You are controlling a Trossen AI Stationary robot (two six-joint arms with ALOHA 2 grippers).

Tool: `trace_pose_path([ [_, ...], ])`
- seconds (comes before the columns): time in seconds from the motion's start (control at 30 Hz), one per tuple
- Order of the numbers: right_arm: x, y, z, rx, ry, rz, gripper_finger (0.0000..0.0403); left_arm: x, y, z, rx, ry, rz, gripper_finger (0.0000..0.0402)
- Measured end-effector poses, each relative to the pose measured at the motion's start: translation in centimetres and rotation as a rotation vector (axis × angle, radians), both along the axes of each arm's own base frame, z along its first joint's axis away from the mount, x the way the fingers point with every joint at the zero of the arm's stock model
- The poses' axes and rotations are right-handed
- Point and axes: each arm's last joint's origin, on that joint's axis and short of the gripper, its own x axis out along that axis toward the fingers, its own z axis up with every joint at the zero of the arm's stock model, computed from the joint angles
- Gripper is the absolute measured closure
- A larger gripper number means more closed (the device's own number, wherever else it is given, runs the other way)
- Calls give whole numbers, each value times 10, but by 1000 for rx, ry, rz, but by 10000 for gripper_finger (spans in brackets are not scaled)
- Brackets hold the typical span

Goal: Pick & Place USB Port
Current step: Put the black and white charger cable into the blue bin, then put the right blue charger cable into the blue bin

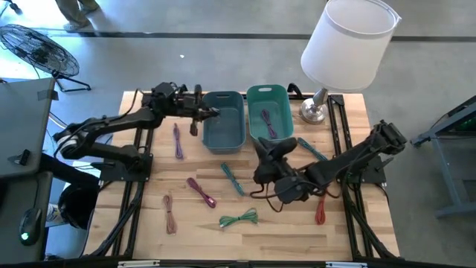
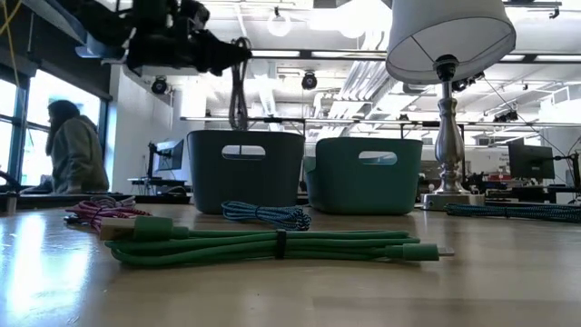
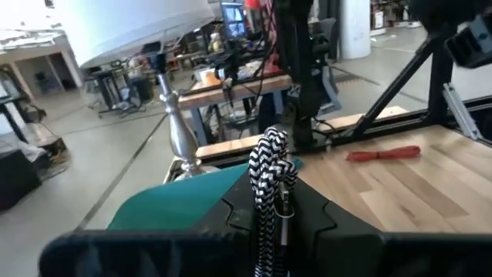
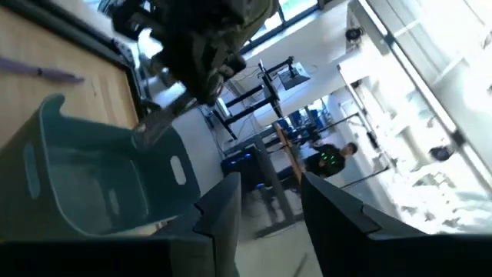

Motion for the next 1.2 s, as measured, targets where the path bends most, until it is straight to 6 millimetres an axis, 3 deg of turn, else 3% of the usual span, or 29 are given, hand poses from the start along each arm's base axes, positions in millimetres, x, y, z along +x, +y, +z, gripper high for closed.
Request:
trace_pose_path([
  [0.17,-5,3,5,49,-73,7,274,5,8,-6,-64,52,-32,372],
  [0.37,-9,12,6,81,-116,31,274,-9,26,-16,-124,128,32,370],
  [0.6,-10,13,5,110,-148,42,274,-15,31,-16,-138,128,11,286],
  [0.8,-9,13,5,130,-151,67,274,-14,32,-11,-158,87,47,256],
  [0.97,-10,14,1,135,-116,95,274,-14,24,14,-120,-83,-149,254],
  [1.2,-18,21,-5,169,-65,167,274,-12,-16,46,-35,-200,-527,253],
])
